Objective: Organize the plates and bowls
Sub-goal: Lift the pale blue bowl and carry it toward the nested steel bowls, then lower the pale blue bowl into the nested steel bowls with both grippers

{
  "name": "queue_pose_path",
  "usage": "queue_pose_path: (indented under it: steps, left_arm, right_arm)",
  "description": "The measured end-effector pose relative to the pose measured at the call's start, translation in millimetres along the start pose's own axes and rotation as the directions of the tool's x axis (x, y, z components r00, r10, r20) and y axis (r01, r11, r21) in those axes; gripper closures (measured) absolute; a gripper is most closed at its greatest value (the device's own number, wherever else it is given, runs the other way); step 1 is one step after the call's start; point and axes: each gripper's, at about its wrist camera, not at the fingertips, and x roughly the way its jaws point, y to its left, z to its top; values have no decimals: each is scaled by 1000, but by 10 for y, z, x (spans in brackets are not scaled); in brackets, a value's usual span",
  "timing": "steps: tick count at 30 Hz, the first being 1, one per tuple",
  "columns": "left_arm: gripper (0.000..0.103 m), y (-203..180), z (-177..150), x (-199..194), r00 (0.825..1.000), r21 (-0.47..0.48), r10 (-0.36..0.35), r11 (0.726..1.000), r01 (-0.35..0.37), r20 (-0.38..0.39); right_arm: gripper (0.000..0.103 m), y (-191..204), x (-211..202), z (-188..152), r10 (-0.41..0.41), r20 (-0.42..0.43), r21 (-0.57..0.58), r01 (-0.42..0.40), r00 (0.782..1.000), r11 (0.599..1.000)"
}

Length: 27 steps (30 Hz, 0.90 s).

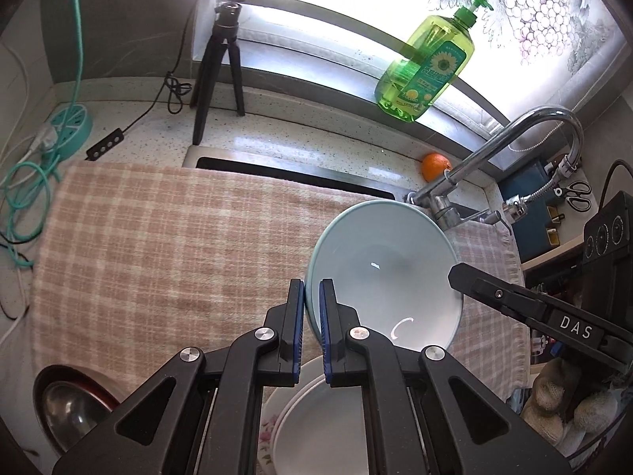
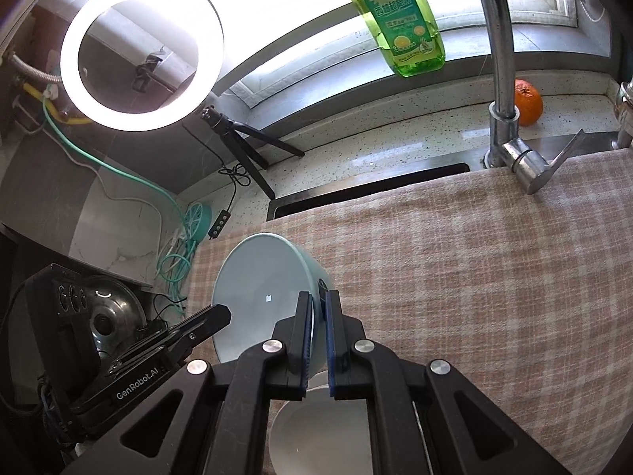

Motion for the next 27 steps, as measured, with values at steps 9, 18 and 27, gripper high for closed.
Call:
queue_pose_path:
  steps: [9,18,27]
  left_arm:
    - [97,480,-248,-366,999,-64,28,998,-26,27]
    - [97,957,-517,-734,997,-126,61,990,-55,49]
    - [97,1361,-755,-1023,993,-180,100,980,-87,62]
  right_arm:
    - [97,516,189,-262,31,-34,-58,-33,999,998]
    - [97,1050,380,-562,66,-77,-119,-75,995,990]
    - [97,1479,595,-862,92,-129,-160,-113,987,981]
